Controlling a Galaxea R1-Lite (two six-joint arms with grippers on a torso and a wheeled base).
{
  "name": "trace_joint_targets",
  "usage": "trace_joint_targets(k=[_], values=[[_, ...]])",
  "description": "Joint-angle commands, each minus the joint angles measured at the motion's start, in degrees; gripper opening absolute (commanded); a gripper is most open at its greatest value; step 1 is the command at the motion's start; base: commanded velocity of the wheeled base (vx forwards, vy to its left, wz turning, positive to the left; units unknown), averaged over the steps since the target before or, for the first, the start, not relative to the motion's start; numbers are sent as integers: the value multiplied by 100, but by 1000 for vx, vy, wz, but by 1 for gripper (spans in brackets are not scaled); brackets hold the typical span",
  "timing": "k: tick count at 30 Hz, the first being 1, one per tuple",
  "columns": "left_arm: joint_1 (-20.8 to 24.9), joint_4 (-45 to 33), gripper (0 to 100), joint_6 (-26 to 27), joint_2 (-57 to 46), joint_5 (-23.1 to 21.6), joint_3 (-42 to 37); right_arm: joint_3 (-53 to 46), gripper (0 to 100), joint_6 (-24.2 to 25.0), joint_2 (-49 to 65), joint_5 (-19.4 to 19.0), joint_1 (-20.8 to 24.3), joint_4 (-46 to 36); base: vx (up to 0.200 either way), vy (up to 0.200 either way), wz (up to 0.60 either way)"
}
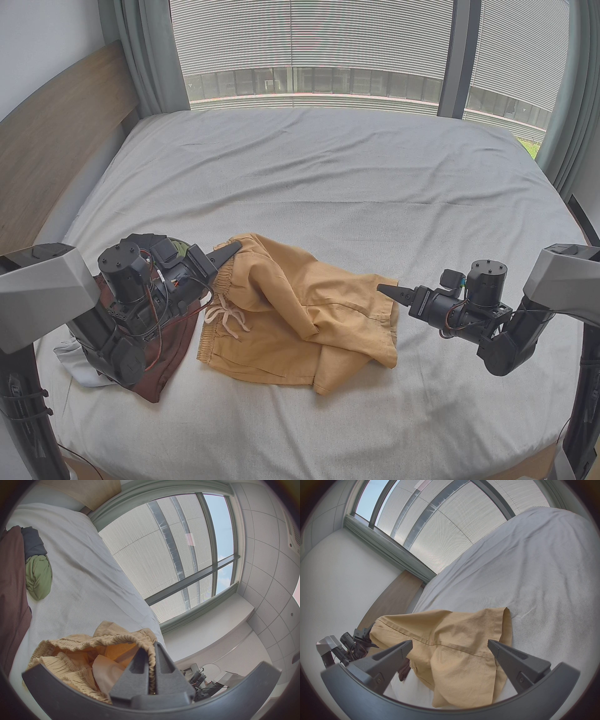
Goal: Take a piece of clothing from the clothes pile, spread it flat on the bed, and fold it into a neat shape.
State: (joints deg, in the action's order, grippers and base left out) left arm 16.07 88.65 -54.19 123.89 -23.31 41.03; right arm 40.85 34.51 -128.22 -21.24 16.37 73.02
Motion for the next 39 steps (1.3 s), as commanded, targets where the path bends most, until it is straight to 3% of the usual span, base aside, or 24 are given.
trace_joint_targets(k=[1, 23, 39], values=[[2, 3, 0, -4, 30, 2, 1, 222, 100, 3, -397, 23, 6, -7, 0, 0, 0], [-86, 3, 0, -4, 91, 2, 54, 749, 100, 38, -1267, 76, 33, -78, 0, 0, 0], [-77, 3, 0, -4, 91, 11, 54, 1144, 100, 979, -1952, -21, 252, 757, 0, 0, 0]])
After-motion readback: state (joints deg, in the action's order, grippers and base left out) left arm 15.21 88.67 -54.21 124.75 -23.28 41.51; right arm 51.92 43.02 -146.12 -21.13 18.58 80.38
